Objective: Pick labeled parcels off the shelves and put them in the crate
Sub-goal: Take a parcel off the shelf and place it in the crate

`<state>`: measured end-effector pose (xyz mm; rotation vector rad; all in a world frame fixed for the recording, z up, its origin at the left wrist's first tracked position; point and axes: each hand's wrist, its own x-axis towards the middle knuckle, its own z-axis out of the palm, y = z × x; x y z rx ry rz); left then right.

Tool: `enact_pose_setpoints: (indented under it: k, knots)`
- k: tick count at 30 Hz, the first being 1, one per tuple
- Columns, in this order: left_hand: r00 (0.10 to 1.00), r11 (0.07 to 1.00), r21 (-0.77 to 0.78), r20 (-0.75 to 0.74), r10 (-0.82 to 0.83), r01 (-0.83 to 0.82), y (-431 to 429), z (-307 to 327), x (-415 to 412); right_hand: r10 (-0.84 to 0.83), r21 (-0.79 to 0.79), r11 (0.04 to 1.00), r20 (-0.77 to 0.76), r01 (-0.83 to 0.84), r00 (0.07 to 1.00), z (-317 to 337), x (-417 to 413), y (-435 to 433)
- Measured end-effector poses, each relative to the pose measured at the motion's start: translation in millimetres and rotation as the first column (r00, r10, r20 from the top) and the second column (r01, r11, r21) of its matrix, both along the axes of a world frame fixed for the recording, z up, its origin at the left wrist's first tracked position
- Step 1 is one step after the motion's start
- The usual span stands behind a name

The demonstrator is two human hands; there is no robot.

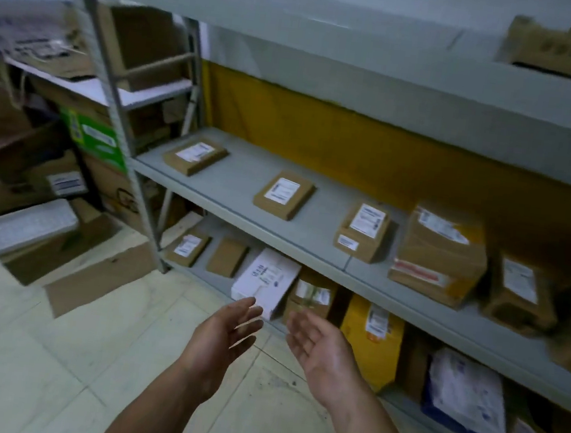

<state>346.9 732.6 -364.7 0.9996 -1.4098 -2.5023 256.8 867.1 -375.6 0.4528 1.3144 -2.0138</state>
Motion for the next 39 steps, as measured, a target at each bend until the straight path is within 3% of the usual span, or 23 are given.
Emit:
enact_pose_setpoints:
  k: [16, 26, 32, 39]
  knots:
    - [0.954, 0.957, -0.071, 0.088, 0.288, -0.282, -173, 3, -146, 0.347, -0.096, 0.934, 0.025, -0.343, 0.937, -12, -184, -216]
    - [0.888, 0.901, -0.038, 0.152, 0.433, -0.433, -258, -12, -185, 0.409, -0.089, 0.912, 0.117, -0.401, 0.905, -33, -229, -318]
    - [0.929, 0.941, -0.039, 0.151, 0.338, -0.336, -348, -23, -230, 0.368, -0.035, 0.930, 0.115, -0.367, 0.923, -35, -272, -393]
    - [0.983, 0.991, -0.080, 0.140, 0.116, -0.105, -499, -35, -276, 0.141, -0.006, 0.990, 0.144, -0.142, 0.980, -49, -298, -511]
